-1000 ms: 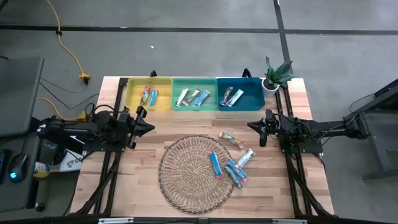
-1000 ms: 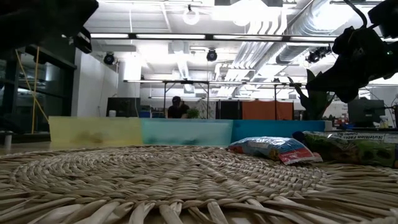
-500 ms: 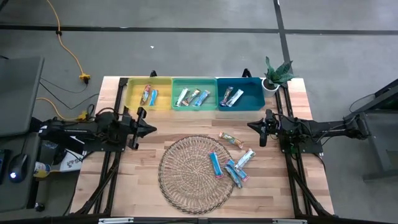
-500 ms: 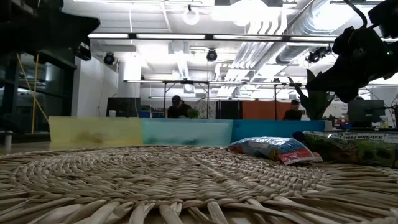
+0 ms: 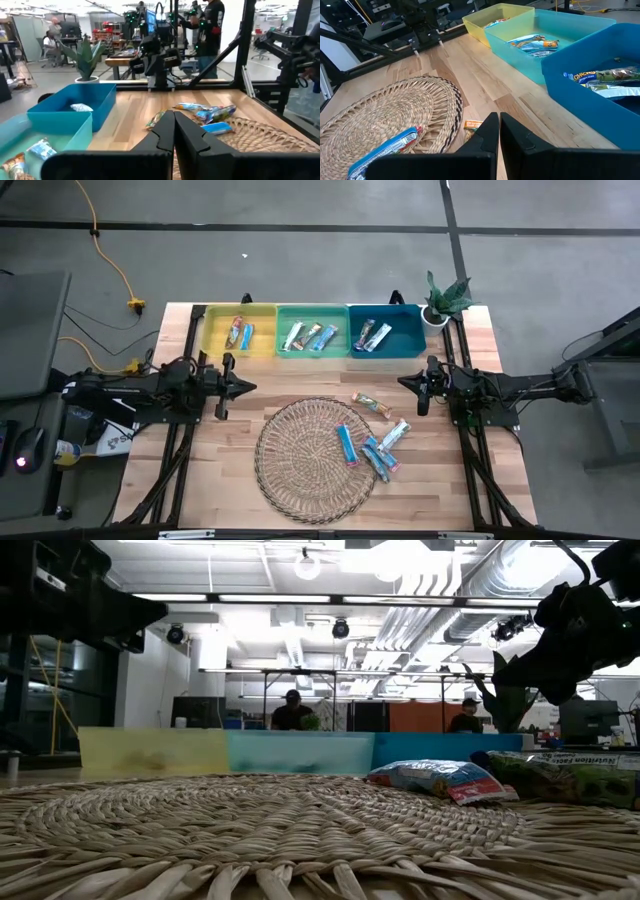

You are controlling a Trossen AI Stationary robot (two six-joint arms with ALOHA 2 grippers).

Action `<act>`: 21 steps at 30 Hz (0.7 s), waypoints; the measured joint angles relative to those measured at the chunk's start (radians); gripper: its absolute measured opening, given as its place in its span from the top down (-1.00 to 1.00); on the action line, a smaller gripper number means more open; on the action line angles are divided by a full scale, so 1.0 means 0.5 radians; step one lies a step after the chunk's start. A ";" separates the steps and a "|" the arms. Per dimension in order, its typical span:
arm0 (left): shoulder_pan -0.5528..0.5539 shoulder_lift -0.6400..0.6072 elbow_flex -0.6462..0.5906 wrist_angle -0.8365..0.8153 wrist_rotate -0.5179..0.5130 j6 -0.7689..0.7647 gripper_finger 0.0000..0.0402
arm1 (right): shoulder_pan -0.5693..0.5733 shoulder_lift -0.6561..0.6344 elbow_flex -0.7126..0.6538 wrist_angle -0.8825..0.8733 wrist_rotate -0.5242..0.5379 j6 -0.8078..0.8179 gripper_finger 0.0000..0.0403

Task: Pick and place Granola Bars by type
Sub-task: Put the yellow granola bar into the green bin

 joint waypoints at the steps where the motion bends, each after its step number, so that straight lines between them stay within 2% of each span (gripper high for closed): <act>1: 0.000 0.000 0.000 0.000 -0.001 0.000 1.00 | 0.001 0.000 -0.001 0.000 0.000 0.000 1.00; 7: 0.000 0.000 -0.001 -0.050 -0.074 0.002 1.00 | 0.001 0.000 0.000 0.000 0.000 0.001 1.00; 14: 0.000 0.002 -0.001 -0.201 -0.332 0.002 1.00 | 0.001 0.000 -0.001 0.032 -0.002 0.142 1.00; 17: 0.000 0.002 -0.001 -0.217 -0.352 -0.046 1.00 | 0.000 0.000 -0.002 0.107 -0.065 -0.053 1.00; 21: 0.000 0.002 -0.001 -0.244 -0.352 -0.050 1.00 | 0.000 0.000 0.022 0.246 -0.335 -0.410 1.00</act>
